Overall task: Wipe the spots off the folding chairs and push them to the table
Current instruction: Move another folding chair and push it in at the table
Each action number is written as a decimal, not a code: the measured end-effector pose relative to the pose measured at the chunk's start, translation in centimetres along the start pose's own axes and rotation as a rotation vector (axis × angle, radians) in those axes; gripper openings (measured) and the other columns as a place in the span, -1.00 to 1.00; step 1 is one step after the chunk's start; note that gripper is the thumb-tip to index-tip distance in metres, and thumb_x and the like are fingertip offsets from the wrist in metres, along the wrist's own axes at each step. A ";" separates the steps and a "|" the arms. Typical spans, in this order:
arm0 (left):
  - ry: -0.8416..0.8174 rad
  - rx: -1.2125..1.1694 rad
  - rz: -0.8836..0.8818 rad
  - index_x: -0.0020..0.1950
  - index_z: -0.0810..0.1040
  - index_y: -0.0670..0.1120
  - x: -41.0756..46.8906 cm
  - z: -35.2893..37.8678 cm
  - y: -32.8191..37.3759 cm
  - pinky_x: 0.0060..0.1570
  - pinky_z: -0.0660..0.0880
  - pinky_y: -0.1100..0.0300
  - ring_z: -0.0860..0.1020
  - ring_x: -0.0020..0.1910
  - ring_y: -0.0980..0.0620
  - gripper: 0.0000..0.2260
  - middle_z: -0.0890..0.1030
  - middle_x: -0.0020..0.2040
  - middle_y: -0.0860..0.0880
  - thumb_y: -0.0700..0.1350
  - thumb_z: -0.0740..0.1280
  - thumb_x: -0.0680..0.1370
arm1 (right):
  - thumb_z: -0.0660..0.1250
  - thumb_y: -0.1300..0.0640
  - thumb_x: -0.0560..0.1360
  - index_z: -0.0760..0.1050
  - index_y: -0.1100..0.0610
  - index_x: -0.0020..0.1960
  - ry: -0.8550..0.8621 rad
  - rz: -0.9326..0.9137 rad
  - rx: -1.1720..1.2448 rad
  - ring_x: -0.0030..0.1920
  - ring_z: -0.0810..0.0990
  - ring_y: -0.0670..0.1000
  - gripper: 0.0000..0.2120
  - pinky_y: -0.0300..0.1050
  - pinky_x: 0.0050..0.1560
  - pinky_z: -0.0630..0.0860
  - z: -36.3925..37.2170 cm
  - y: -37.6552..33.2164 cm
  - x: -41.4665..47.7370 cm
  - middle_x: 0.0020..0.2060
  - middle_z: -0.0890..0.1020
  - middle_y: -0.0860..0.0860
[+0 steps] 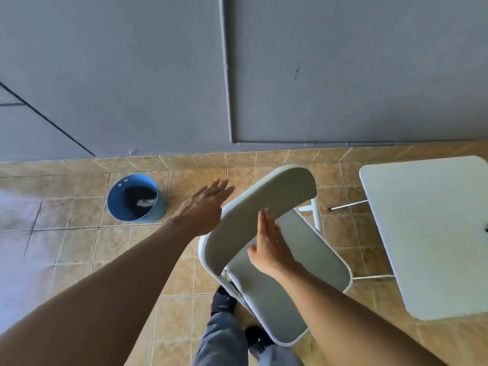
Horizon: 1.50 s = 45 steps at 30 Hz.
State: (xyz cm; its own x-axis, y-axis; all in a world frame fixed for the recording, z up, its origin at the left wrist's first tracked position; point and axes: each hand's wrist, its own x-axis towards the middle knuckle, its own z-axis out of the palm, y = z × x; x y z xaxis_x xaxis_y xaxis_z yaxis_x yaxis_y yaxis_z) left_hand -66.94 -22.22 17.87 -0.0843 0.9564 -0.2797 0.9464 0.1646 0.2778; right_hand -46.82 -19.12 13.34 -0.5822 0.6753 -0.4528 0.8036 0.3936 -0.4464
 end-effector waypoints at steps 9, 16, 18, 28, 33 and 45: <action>-0.147 0.723 0.808 0.55 0.01 0.12 14.9 -0.4 2.0 0.50 -0.14 -0.03 -0.16 0.55 -0.10 -0.38 -0.15 0.58 -0.05 -0.28 0.14 0.59 | 0.31 -0.41 0.36 -0.53 0.28 0.46 -0.044 0.349 0.481 0.52 -0.44 0.08 0.28 0.05 0.57 -0.18 3.0 -6.6 5.4 0.47 -0.49 0.17; 0.108 0.758 1.071 0.29 0.54 0.01 18.8 2.9 1.4 0.44 0.18 -0.13 0.25 0.47 -0.18 -0.54 0.38 0.45 -0.08 -0.20 0.46 0.41 | 0.28 -0.13 0.45 -0.59 0.35 0.27 0.165 0.469 0.512 0.54 -0.32 0.27 0.10 0.03 0.56 -0.22 3.8 -9.0 7.5 0.46 -0.38 0.38; 0.135 0.722 1.098 0.25 0.57 -0.03 19.0 2.8 1.4 0.42 0.22 -0.16 0.29 0.45 -0.20 -0.59 0.43 0.41 -0.11 -0.23 0.44 0.42 | 0.29 -0.11 0.44 -0.59 0.36 0.26 0.161 0.475 0.485 0.54 -0.30 0.28 0.10 0.05 0.56 -0.18 3.5 -9.1 7.4 0.47 -0.36 0.40; 0.138 0.692 1.017 0.08 0.67 -0.04 17.8 2.2 2.5 0.34 0.29 -0.11 0.49 0.30 -0.17 -0.57 0.59 0.24 -0.15 -0.25 0.58 0.24 | 0.38 -0.01 0.50 -0.44 0.33 0.49 0.153 0.379 0.428 0.57 -0.26 0.12 0.08 -0.03 0.58 -0.09 2.3 -5.7 3.8 0.54 -0.34 0.20; 0.161 0.654 1.047 0.06 0.67 -0.08 15.7 3.0 3.6 0.34 0.34 -0.11 0.51 0.28 -0.16 -0.72 0.63 0.19 -0.11 -0.29 0.40 0.39 | 0.38 0.12 0.52 -0.44 0.21 0.52 0.175 0.356 0.438 0.57 -0.26 0.05 0.04 -0.06 0.57 -0.01 3.0 -3.4 0.6 0.55 -0.36 0.06; -0.241 0.685 1.100 0.39 0.44 -0.10 15.4 4.8 8.5 0.43 0.20 0.03 0.39 0.40 -0.07 -0.43 0.43 0.41 -0.09 -0.07 0.46 0.39 | 0.53 0.25 0.29 0.09 0.11 0.55 0.419 0.445 0.331 0.41 0.44 0.04 -0.04 -0.14 0.35 0.40 6.7 1.2 -7.3 0.49 0.35 0.00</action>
State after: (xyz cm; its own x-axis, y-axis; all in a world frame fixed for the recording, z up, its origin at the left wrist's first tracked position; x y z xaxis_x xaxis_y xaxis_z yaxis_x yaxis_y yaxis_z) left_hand -58.66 -7.23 11.52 0.8158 0.4328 -0.3836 0.4555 -0.8896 -0.0351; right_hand -42.38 -27.76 10.98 -0.0561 0.9385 -0.3407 0.8361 -0.1424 -0.5299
